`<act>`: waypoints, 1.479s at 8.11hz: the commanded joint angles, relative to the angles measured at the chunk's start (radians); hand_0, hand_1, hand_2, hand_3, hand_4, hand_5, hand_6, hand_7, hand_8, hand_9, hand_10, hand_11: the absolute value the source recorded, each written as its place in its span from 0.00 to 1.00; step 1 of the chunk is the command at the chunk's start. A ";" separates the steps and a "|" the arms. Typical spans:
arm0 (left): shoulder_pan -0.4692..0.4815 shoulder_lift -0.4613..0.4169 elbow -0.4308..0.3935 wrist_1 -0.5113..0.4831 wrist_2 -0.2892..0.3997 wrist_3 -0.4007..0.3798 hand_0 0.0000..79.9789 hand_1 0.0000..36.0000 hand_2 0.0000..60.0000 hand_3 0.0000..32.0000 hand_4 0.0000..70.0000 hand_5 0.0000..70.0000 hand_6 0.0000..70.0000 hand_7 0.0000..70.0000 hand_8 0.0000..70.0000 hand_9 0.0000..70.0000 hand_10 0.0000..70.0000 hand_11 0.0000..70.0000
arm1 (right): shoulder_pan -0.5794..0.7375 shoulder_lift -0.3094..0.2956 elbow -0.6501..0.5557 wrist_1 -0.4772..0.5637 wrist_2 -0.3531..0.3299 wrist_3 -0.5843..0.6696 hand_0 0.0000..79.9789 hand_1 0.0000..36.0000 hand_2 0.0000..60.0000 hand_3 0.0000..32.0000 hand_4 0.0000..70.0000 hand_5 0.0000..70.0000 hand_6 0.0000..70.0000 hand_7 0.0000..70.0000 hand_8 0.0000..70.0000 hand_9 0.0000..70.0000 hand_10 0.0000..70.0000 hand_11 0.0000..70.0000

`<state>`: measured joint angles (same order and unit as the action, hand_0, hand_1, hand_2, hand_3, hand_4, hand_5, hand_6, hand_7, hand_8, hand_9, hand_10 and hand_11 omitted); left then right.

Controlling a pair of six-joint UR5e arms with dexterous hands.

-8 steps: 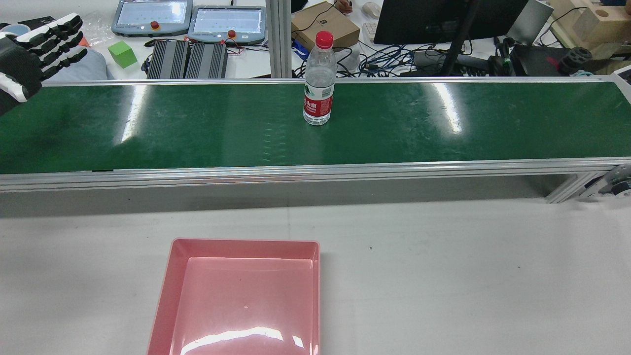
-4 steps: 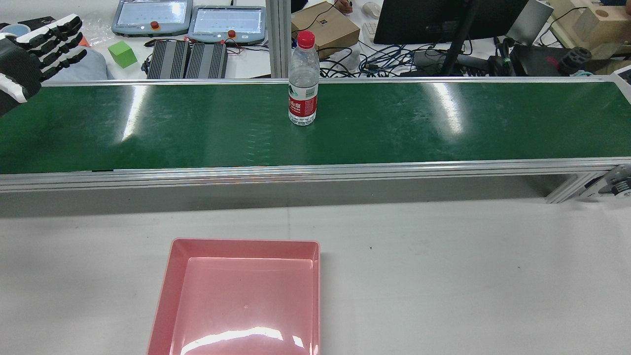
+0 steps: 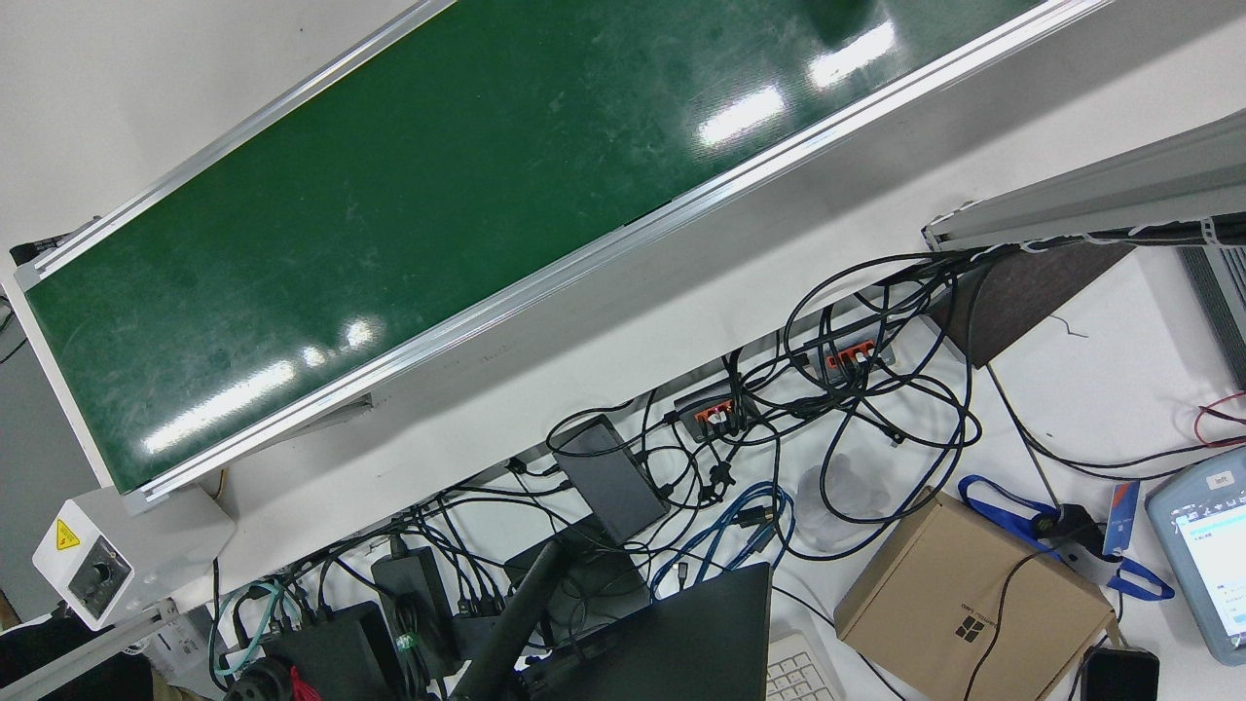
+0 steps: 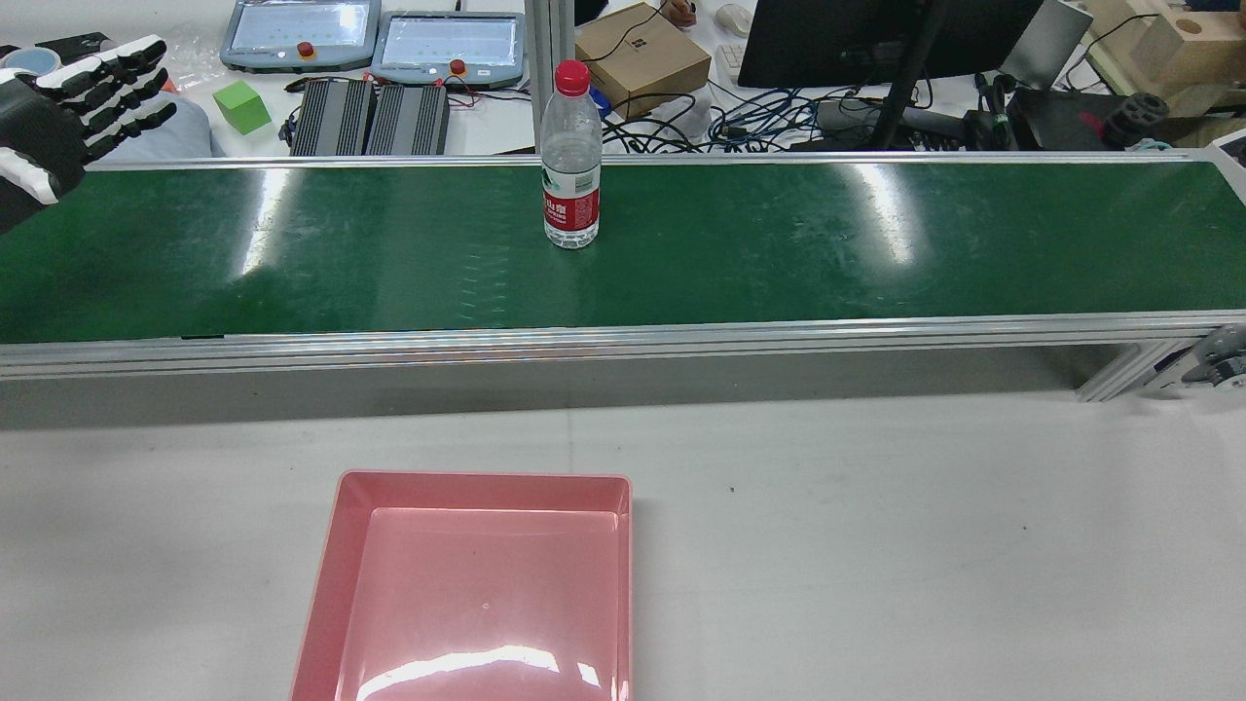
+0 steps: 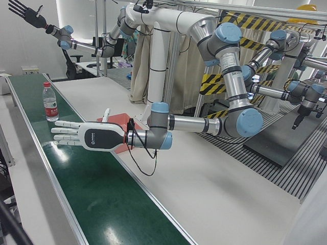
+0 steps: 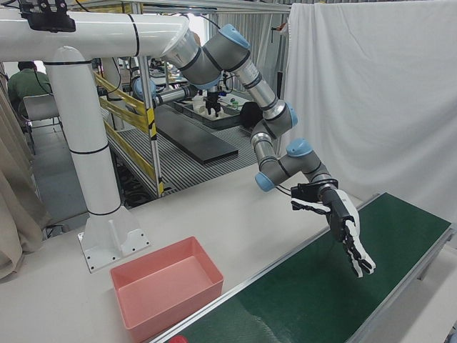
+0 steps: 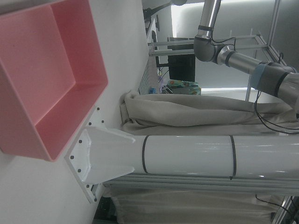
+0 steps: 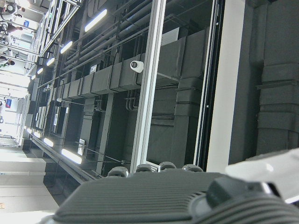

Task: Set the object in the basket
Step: 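Move the left hand along the belt toward the approaching water bottle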

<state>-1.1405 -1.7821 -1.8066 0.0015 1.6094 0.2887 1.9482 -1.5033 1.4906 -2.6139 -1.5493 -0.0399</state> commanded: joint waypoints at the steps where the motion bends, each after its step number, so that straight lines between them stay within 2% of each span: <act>1: 0.040 0.001 0.000 0.006 -0.040 0.001 0.61 0.07 0.00 0.00 0.16 0.08 0.00 0.00 0.02 0.01 0.06 0.10 | 0.000 0.000 0.000 0.000 0.000 0.000 0.00 0.00 0.00 0.00 0.00 0.00 0.00 0.00 0.00 0.00 0.00 0.00; 2: 0.082 -0.006 -0.005 0.023 -0.090 0.001 0.61 0.06 0.00 0.00 0.16 0.07 0.00 0.00 0.02 0.01 0.06 0.10 | 0.000 0.000 0.000 0.000 0.000 0.000 0.00 0.00 0.00 0.00 0.00 0.00 0.00 0.00 0.00 0.00 0.00 0.00; 3: 0.122 -0.008 -0.049 0.070 -0.132 0.006 0.61 0.07 0.00 0.00 0.17 0.06 0.00 0.00 0.02 0.00 0.06 0.10 | 0.000 0.000 0.000 0.000 0.000 0.000 0.00 0.00 0.00 0.00 0.00 0.00 0.00 0.00 0.00 0.00 0.00 0.00; 5: 0.148 -0.005 -0.120 0.154 -0.273 0.003 0.61 0.05 0.00 0.04 0.15 0.05 0.00 0.00 0.01 0.00 0.06 0.10 | 0.000 0.000 0.000 0.000 0.000 0.000 0.00 0.00 0.00 0.00 0.00 0.00 0.00 0.00 0.00 0.00 0.00 0.00; 6: 0.151 -0.011 -0.152 0.197 -0.288 0.007 0.60 0.04 0.00 0.05 0.13 0.04 0.00 0.00 0.00 0.00 0.05 0.09 | 0.000 0.000 0.000 0.000 0.000 0.000 0.00 0.00 0.00 0.00 0.00 0.00 0.00 0.00 0.00 0.00 0.00 0.00; 7: 0.165 -0.020 -0.154 0.218 -0.327 0.006 0.60 0.05 0.00 0.03 0.14 0.05 0.00 0.00 0.00 0.00 0.05 0.09 | 0.000 0.000 0.000 0.000 0.000 0.000 0.00 0.00 0.00 0.00 0.00 0.00 0.00 0.00 0.00 0.00 0.00 0.00; 9: 0.185 -0.023 -0.152 0.226 -0.344 0.012 0.59 0.02 0.00 0.05 0.13 0.03 0.00 0.00 0.00 0.00 0.05 0.08 | 0.000 0.000 0.000 0.000 0.000 0.000 0.00 0.00 0.00 0.00 0.00 0.00 0.00 0.00 0.00 0.00 0.00 0.00; 10: 0.194 -0.023 -0.151 0.226 -0.344 0.038 0.59 0.02 0.00 0.08 0.13 0.01 0.00 0.00 0.00 0.00 0.05 0.08 | 0.000 0.000 0.000 0.000 0.000 0.000 0.00 0.00 0.00 0.00 0.00 0.00 0.00 0.00 0.00 0.00 0.00 0.00; 11: 0.197 -0.037 -0.152 0.226 -0.342 0.099 0.59 0.02 0.00 0.09 0.13 0.01 0.00 0.00 0.00 0.00 0.05 0.08 | 0.000 0.000 0.000 0.000 0.000 0.000 0.00 0.00 0.00 0.00 0.00 0.00 0.00 0.00 0.00 0.00 0.00 0.00; 12: 0.209 -0.040 -0.149 0.224 -0.342 0.112 0.58 0.00 0.00 0.07 0.13 0.01 0.00 0.00 0.00 0.00 0.05 0.08 | 0.000 0.000 0.000 0.000 0.000 0.000 0.00 0.00 0.00 0.00 0.00 0.00 0.00 0.00 0.00 0.00 0.00 0.00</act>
<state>-0.9498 -1.8105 -1.9581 0.2260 1.2678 0.3418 1.9482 -1.5033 1.4910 -2.6139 -1.5493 -0.0399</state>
